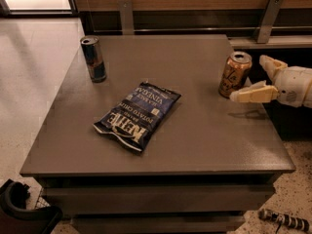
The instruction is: Knock orange can over
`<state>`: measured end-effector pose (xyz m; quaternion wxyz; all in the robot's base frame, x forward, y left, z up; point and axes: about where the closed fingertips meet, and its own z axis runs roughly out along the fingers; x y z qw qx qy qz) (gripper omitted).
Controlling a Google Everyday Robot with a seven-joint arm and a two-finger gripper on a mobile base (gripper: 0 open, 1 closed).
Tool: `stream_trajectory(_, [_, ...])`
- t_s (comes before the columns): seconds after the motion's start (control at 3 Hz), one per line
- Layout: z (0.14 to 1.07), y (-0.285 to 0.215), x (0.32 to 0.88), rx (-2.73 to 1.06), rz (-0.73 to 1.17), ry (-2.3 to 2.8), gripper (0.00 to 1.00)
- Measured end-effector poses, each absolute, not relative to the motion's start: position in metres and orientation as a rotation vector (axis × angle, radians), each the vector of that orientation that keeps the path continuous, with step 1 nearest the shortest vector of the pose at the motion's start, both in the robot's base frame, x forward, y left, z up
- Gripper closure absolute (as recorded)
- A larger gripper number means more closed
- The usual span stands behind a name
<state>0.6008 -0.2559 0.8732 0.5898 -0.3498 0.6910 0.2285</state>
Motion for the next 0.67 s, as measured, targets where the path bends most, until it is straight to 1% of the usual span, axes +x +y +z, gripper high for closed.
stream_trajectory(0.33, [0.8686,-0.2515,0.6009,-0.810,0.545,1.596,0.10])
stream_trajectory(0.67, [0.8641,-0.2440,0.6014,-0.820,0.555,1.591,0.34])
